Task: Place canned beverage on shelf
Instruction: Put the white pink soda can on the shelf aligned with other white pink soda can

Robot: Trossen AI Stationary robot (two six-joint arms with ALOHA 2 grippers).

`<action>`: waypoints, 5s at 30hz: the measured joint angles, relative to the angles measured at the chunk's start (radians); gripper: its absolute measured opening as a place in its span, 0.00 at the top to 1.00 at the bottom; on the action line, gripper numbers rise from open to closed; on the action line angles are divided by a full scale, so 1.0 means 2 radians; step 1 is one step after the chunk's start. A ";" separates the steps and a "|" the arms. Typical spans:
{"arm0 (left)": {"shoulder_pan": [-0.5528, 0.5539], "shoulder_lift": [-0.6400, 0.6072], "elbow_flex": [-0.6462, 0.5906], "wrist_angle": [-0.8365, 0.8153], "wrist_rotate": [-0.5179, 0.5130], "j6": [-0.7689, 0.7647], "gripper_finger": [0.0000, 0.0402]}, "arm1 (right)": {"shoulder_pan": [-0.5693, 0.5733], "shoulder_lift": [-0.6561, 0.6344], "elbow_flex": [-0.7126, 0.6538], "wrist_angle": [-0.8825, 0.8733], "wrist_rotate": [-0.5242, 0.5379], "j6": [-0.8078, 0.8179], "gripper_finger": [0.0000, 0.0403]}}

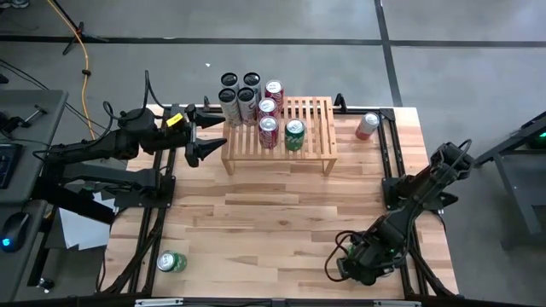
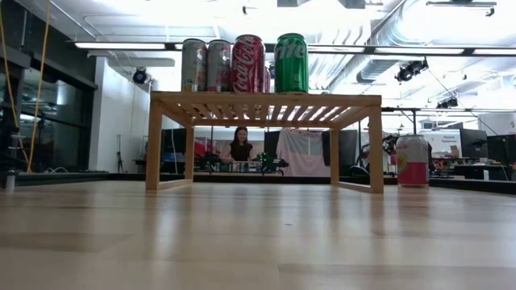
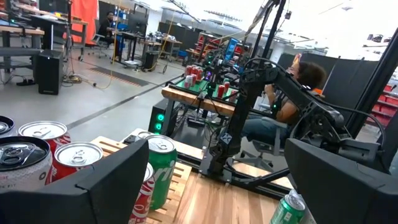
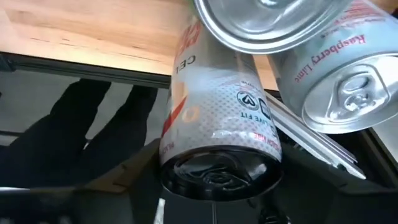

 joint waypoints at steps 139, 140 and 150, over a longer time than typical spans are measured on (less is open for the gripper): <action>-0.018 0.155 -0.272 0.461 -0.230 0.066 0.43 | -0.434 0.044 0.353 -0.039 0.258 -1.030 0.02; -0.018 0.163 -0.272 0.469 -0.235 0.066 0.43 | -0.434 0.044 0.353 -0.030 0.260 -1.030 0.02; -0.018 0.220 -0.272 0.514 -0.255 0.087 0.43 | -0.434 0.046 0.353 -0.007 0.265 -1.030 0.02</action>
